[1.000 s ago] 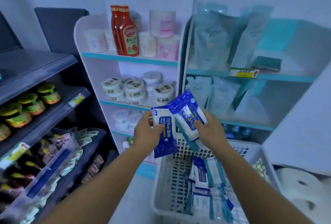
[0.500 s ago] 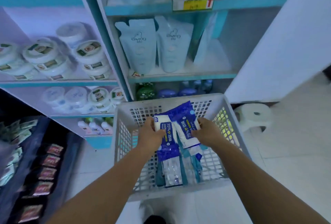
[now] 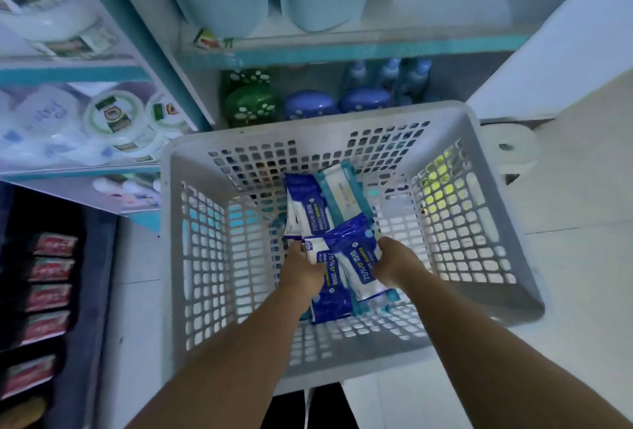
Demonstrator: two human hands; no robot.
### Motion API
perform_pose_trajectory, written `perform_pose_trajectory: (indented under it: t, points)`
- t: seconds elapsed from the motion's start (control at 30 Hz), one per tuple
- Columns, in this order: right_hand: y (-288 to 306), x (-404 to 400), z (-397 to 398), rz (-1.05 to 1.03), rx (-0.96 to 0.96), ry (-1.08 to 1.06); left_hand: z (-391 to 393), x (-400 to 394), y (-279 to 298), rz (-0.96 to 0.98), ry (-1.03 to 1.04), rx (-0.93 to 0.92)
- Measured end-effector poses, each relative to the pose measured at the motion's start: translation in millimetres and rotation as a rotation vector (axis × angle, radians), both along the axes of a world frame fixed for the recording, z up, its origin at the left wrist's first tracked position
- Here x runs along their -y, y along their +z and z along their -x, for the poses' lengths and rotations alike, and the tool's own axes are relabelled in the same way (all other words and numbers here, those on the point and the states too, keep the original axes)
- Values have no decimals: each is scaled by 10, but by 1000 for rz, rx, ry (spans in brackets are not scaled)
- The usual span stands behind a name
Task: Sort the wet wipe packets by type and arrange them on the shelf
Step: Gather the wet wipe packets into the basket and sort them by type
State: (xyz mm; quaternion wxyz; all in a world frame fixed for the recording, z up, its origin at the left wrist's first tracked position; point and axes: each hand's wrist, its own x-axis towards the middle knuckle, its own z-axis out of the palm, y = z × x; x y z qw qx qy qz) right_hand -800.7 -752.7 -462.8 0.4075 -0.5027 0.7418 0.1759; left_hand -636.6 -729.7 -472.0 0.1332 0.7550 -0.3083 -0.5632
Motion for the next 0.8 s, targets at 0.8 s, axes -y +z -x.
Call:
perform_pose_trajectory:
  t: [0.8]
  points:
    - [1078, -169, -363, 308, 70, 503, -172, -345, 1010, 335, -759, 687]
